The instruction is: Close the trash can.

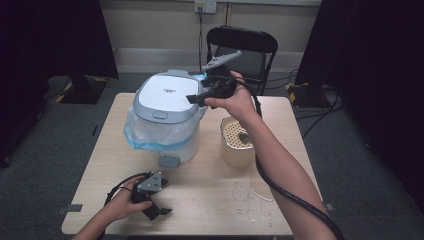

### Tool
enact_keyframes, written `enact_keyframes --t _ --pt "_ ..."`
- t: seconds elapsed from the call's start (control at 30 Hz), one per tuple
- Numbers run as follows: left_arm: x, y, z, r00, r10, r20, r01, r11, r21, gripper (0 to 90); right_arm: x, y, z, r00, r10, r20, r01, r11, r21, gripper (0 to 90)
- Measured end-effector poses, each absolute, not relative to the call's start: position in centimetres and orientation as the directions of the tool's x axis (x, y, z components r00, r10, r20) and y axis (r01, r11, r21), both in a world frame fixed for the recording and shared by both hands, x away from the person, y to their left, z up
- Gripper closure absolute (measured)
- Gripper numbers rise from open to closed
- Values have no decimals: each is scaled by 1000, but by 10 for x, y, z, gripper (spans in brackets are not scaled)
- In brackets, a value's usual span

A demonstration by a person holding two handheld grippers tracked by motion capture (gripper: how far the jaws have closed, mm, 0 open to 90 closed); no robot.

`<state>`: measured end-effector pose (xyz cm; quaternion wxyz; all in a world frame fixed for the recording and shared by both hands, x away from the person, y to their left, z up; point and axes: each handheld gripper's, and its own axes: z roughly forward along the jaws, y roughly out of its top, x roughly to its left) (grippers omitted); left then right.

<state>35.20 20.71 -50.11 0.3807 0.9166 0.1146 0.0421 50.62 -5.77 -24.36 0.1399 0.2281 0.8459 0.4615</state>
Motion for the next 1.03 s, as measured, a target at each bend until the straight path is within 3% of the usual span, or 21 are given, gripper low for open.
enact_keyframes --t 0.27,0.53,1.03 --pt "352 207 -502 970 242 -10 177 -679 712 0 490 -99 -259 -816 577 -33 304 478 824 143" --pt "352 207 -501 970 244 -10 179 -681 710 0 469 -147 -281 -818 575 0 331 471 818 143" --pt "352 207 -503 969 247 -14 181 -671 719 0 411 -197 -353 -827 562 26 368 505 781 144"
